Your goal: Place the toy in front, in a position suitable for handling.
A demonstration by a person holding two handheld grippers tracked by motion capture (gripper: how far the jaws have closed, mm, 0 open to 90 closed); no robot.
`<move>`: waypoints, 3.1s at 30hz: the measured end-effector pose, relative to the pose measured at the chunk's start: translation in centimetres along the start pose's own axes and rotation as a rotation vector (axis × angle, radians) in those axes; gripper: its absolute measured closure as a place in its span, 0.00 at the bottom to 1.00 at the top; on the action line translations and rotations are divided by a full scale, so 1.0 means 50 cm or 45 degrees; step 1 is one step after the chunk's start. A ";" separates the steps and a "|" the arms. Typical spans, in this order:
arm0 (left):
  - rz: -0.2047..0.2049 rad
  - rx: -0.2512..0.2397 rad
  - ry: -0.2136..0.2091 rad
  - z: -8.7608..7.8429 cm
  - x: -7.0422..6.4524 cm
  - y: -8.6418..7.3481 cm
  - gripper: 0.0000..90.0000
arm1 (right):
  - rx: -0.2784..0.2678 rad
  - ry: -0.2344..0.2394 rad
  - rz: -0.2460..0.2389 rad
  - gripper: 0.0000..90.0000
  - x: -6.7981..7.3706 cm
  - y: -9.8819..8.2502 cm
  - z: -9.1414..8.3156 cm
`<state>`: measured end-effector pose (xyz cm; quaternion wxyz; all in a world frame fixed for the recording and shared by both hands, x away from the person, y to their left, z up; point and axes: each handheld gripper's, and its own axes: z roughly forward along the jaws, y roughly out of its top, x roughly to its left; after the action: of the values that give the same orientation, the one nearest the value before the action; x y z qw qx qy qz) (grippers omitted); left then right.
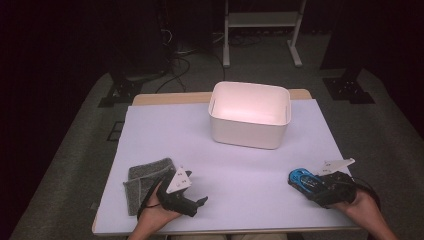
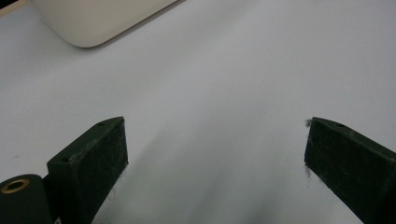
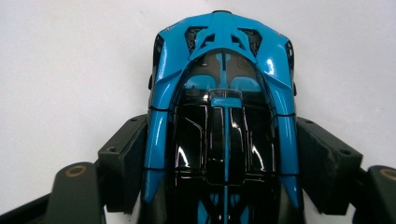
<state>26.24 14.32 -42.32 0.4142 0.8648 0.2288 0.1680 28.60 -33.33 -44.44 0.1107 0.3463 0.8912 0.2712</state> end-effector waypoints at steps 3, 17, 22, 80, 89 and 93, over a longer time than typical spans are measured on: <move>-0.002 -0.002 0.001 0.000 0.000 0.000 0.06 | 0.006 0.000 0.003 0.28 0.001 0.001 0.000; 0.002 0.001 0.003 -0.002 0.002 0.000 0.06 | -0.041 0.005 0.003 0.30 -0.001 -0.006 -0.014; 0.008 0.001 0.002 -0.002 0.001 0.000 0.06 | -0.027 0.001 0.000 0.30 -0.004 -0.008 -0.018; 0.046 0.177 -0.040 -0.109 0.100 -0.098 0.14 | -0.012 0.510 -0.662 0.25 0.234 0.300 0.193; 0.039 0.232 -0.118 -0.089 0.127 -0.103 0.25 | -0.059 0.439 -0.579 0.18 0.205 0.281 0.143; 0.047 0.273 -0.153 -0.072 0.132 -0.098 0.27 | -0.080 0.448 -0.525 0.18 0.183 0.250 0.128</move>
<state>28.79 22.87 -43.40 0.3292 0.9167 0.2043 0.0980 31.32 -16.88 -42.80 0.0177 0.1015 0.9396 0.3264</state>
